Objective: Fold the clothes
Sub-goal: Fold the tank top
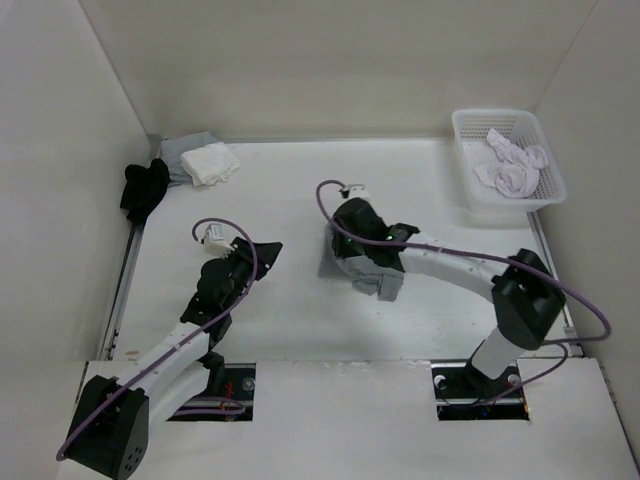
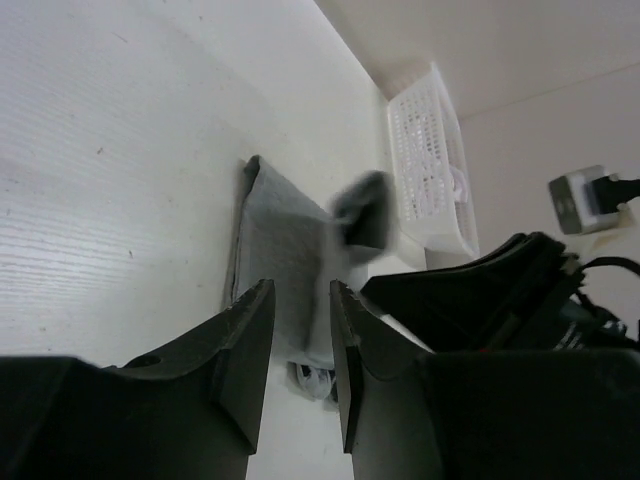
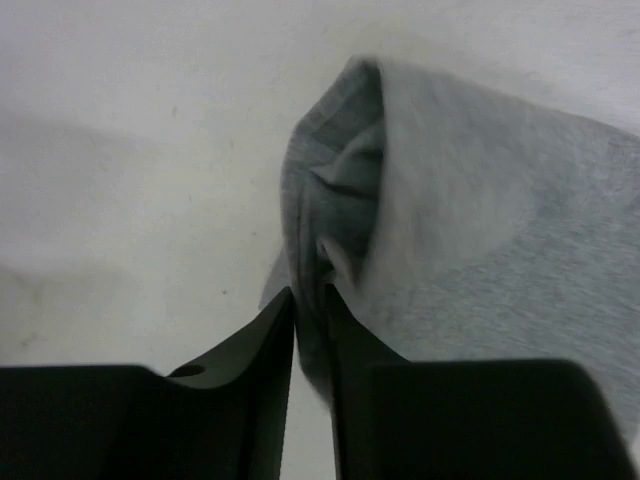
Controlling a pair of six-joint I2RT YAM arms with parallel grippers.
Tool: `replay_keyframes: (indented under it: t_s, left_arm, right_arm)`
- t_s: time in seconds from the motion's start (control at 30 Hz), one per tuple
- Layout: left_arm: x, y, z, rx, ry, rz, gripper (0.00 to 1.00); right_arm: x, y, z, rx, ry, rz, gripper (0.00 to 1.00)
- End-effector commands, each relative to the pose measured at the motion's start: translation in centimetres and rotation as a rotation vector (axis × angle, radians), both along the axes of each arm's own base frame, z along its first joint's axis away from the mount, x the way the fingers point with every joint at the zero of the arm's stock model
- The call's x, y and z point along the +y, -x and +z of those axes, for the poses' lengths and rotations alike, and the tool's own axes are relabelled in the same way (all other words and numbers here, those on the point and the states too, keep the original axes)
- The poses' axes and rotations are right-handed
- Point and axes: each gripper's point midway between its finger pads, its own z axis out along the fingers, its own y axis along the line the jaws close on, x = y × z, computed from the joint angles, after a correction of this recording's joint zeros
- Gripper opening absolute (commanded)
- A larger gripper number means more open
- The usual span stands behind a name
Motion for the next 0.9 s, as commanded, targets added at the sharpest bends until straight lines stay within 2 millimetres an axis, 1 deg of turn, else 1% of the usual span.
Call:
replay_keyframes:
  t_s: [0.0,0.03,0.07,0.1,0.17,0.2,0.23,0.27,0.33,0.4,0.43,0.47,0.5,0.57,0.63,0.73,0.8,0.87]
  left_arm:
    - [0.5,0.0,0.9,-0.037,0.031,0.005,0.27]
    - [0.7,-0.1,0.7,-0.031,0.031,0.007,0.27]
    - [0.8,-0.2,0.6,-0.028,0.031,0.009,0.27]
    - [0.8,-0.3,0.6,-0.026,0.027,0.01,0.27]
    - [0.6,-0.6,0.4,-0.019,0.012,0.007,0.28]
    - [0.3,-0.7,0.4,-0.018,0.006,-0.001,0.28]
    - [-0.2,-0.9,0.4,-0.014,-0.004,-0.012,0.28]
    - [-0.8,-1.1,0.3,-0.01,-0.015,-0.025,0.28]
    - [-2.1,-1.6,0.3,-0.009,-0.033,-0.047,0.28]
    - [-4.0,-2.0,0.3,-0.014,-0.053,-0.088,0.28]
    - [-4.9,-2.1,0.3,-0.014,-0.059,-0.106,0.29]
    - [-6.0,-2.1,0.2,-0.009,-0.072,-0.132,0.29]
    - [-7.0,-2.2,-0.1,-0.005,-0.093,-0.154,0.3]
    - [-8.0,-2.3,-1.0,0.01,-0.131,-0.17,0.31]
    - [-8.0,-2.2,-2.0,0.026,-0.163,-0.158,0.33]
    - [-7.0,-1.6,-4.0,0.056,-0.229,-0.149,0.37]
    - [-6.2,-1.1,-5.4,0.084,-0.277,-0.145,0.4]
    - [-5.2,-0.8,-6.7,0.115,-0.329,-0.141,0.4]
  right_arm:
    - [4.3,1.6,0.3,0.0,0.042,0.08,0.32]
    - [5.1,2.3,0.5,-0.001,0.033,0.096,0.38]
    - [5.5,3.0,1.1,-0.009,0.013,0.107,0.41]
    - [5.5,3.5,2.0,-0.025,-0.015,0.112,0.43]
    - [4.4,4.5,3.3,-0.055,-0.07,0.103,0.44]
    - [3.5,4.6,3.5,-0.063,-0.089,0.087,0.43]
    - [1.3,4.1,3.8,-0.077,-0.118,0.035,0.41]
    - [-0.1,3.8,3.8,-0.082,-0.135,0.001,0.38]
    - [-3.9,3.2,3.2,-0.087,-0.169,-0.092,0.24]
    - [-7.4,3.1,2.2,-0.093,-0.201,-0.18,0.1]
    - [-8.9,3.2,1.9,-0.102,-0.228,-0.221,0.07]
    - [-10.2,3.3,1.5,-0.112,-0.252,-0.256,0.05]
    - [-11.3,3.6,1.3,-0.124,-0.28,-0.281,0.05]
    - [-13.0,4.4,0.7,-0.137,-0.319,-0.319,0.05]
    - [-14.2,5.2,0.2,-0.155,-0.356,-0.351,0.08]
    - [-15.7,6.2,-0.4,-0.186,-0.414,-0.396,0.16]
    - [-17.0,6.5,-1.2,-0.206,-0.433,-0.44,0.27]
    - [-18.2,6.6,-2.0,-0.222,-0.44,-0.482,0.39]
